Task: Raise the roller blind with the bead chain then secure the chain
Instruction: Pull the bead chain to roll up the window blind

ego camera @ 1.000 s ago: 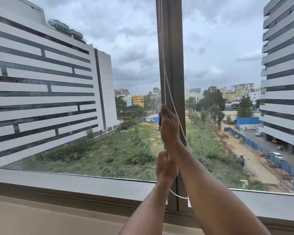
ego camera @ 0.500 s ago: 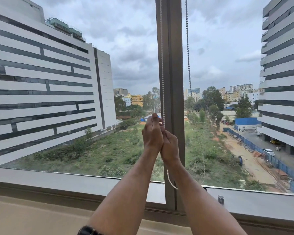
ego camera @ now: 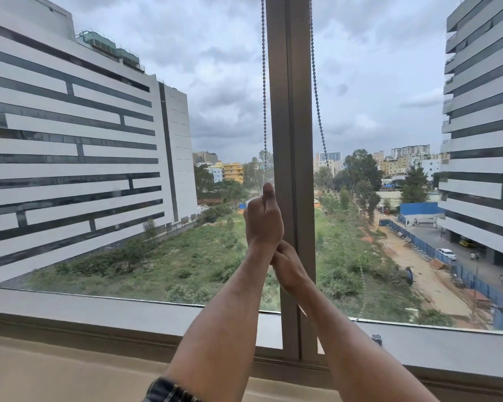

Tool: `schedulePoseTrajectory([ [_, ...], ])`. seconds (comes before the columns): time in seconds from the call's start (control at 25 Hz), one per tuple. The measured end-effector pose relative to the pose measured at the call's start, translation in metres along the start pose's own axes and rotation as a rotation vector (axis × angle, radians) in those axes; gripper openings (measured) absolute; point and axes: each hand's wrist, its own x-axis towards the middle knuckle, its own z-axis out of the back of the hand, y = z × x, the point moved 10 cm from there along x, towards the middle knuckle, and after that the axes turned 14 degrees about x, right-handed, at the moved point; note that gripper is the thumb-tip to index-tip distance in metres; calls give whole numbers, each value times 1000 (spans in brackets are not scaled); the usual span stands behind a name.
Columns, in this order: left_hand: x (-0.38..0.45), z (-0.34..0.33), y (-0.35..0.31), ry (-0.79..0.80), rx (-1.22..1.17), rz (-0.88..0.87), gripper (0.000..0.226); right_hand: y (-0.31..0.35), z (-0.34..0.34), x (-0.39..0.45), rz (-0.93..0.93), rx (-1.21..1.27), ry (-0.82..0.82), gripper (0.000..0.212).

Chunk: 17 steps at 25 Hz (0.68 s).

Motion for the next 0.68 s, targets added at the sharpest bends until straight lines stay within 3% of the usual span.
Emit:
schedulePoseTrajectory([
  [0.16,-12,-3,32,9,9,55,70,50,25,23,98,216,-167,28],
  [0.36,-51,-23,49,46,68,97,62,107,-6,56,133,290,-133,42],
  [0.56,-78,-32,57,123,81,122,54,111,-4,49,176,238,-238,48],
  [0.68,-85,-29,56,155,30,50,68,101,2,39,178,292,-224,50],
])
